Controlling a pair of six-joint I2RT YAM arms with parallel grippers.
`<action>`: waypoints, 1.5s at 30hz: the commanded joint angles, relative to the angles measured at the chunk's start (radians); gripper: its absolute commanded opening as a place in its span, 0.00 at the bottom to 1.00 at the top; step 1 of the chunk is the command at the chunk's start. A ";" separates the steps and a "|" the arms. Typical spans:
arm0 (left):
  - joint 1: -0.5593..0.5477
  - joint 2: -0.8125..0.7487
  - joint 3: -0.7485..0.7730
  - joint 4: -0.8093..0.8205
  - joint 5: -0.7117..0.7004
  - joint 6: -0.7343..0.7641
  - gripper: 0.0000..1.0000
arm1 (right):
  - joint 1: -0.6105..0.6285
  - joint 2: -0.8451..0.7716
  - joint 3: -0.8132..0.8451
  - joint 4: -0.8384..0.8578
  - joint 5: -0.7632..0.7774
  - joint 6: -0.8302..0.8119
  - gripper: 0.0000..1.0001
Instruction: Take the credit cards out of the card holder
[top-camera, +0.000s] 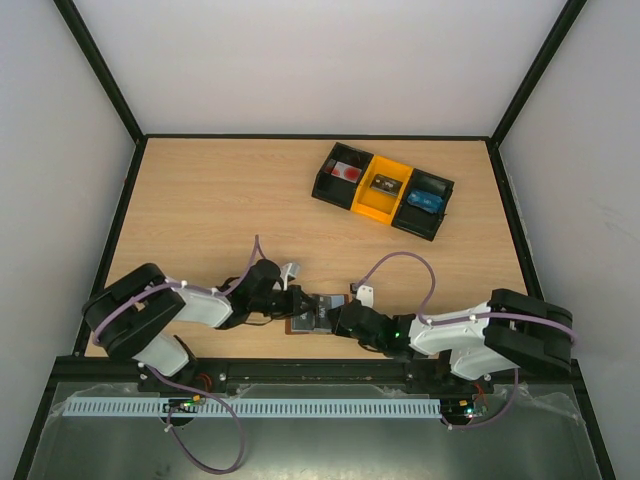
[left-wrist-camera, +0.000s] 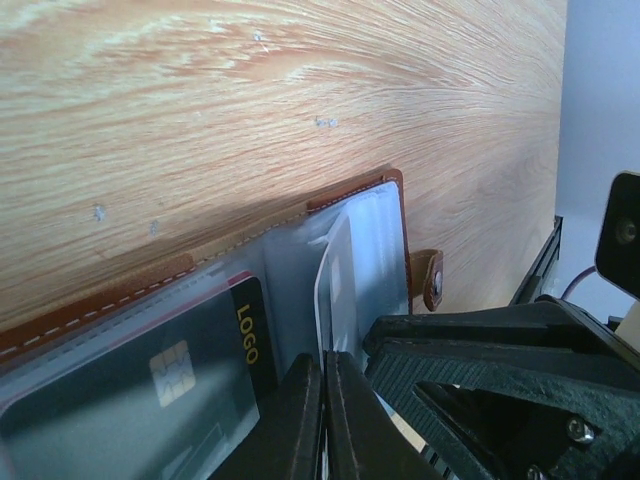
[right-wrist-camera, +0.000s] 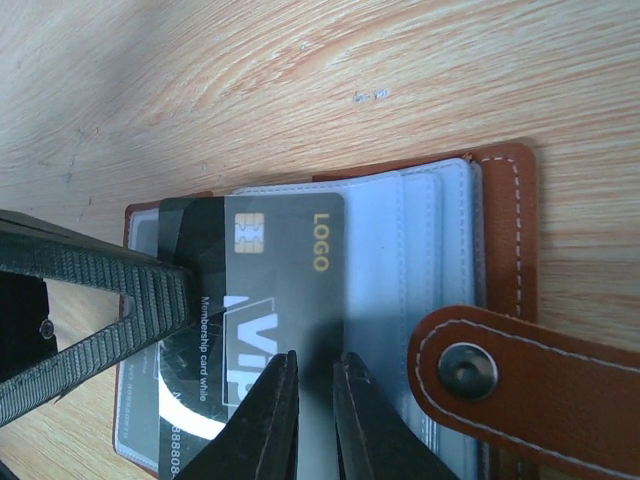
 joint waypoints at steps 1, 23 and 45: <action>0.008 -0.043 0.012 -0.103 -0.059 0.052 0.03 | 0.007 0.032 0.001 -0.107 0.047 0.046 0.12; 0.095 -0.304 -0.030 -0.341 -0.170 0.104 0.03 | 0.007 0.054 0.023 -0.112 0.056 0.048 0.12; 0.104 -0.756 -0.151 -0.197 -0.121 -0.124 0.03 | 0.007 -0.180 -0.097 0.472 -0.100 0.128 0.52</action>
